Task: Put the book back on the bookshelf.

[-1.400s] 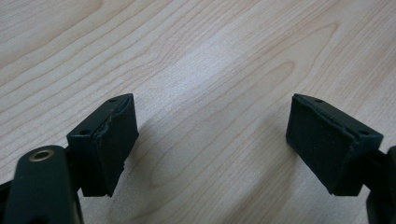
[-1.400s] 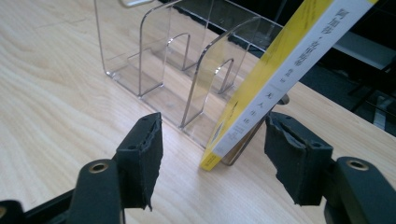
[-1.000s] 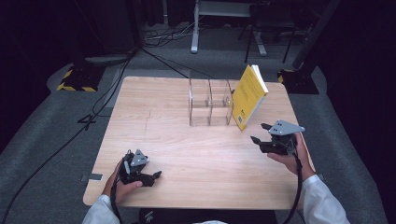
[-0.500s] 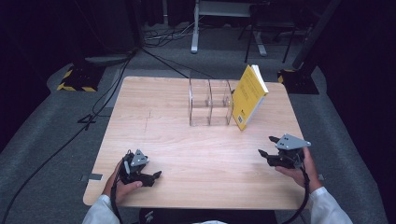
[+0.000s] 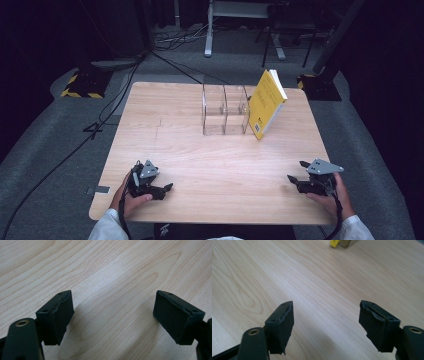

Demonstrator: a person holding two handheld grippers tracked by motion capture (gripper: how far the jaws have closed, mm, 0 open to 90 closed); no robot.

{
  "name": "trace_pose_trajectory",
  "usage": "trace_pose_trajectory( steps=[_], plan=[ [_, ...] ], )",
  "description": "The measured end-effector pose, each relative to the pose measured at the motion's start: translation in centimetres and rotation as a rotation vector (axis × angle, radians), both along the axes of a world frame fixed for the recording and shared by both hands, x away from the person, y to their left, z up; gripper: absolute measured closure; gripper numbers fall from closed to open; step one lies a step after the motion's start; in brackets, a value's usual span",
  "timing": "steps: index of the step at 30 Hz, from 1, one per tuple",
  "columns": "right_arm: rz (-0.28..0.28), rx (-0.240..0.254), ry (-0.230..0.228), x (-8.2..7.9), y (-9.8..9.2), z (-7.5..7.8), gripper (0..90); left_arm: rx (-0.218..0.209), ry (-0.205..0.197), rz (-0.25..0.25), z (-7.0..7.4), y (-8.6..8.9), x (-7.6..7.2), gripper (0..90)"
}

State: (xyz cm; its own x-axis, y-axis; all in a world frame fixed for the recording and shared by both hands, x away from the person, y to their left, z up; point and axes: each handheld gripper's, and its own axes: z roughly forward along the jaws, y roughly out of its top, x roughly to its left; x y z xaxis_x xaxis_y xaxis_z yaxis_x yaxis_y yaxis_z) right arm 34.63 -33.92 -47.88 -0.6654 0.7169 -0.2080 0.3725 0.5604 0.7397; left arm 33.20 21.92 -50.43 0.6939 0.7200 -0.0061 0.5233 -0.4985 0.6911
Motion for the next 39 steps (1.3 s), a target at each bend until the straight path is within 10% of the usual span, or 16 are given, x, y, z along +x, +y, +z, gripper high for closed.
trace_pose_trajectory(
  steps=[18, 39],
  plan=[
    [-0.093, 0.144, 0.140, -2.2, -4.1, -2.5, 24.6, -0.009, 0.004, 0.016, -0.1, -0.1, 0.2, 16.6],
    [-0.096, 0.145, 0.142, -2.2, -4.2, -2.5, 24.0, -0.005, 0.003, 0.017, 0.0, -0.1, 0.2, 16.2]
  ],
)
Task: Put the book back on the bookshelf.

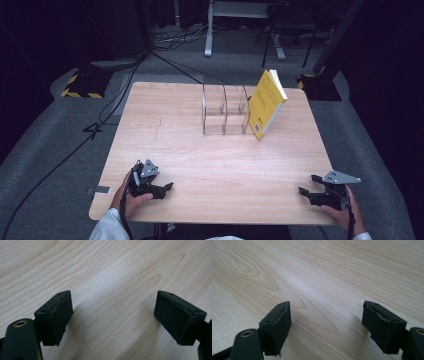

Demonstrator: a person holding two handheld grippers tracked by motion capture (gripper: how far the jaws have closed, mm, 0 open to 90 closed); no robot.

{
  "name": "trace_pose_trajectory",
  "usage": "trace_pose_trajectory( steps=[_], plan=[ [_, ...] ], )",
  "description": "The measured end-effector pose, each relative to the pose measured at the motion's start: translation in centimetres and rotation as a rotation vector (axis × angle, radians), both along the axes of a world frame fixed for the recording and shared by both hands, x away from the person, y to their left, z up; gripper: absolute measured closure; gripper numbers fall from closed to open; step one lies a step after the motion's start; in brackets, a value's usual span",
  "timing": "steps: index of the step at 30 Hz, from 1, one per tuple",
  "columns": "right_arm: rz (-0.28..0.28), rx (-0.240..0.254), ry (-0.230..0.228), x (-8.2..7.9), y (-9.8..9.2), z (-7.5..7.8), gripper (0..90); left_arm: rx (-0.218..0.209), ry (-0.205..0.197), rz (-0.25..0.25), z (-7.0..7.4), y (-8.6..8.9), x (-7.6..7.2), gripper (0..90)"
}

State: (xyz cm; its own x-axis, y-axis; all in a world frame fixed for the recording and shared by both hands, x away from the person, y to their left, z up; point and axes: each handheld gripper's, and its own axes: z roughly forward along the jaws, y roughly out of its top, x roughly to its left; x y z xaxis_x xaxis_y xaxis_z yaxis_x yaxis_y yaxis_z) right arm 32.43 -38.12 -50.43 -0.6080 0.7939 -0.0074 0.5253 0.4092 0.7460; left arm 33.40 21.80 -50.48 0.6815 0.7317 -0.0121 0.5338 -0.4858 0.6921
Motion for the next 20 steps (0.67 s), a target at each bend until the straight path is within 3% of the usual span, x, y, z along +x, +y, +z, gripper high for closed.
trace_pose_trajectory(
  steps=[20],
  plan=[
    [-0.002, -0.009, -0.012, -0.10, 0.08, 0.01, 23.6, -0.001, 0.007, 0.007, 0.01, -0.04, 0.01, 15.9]
  ],
)
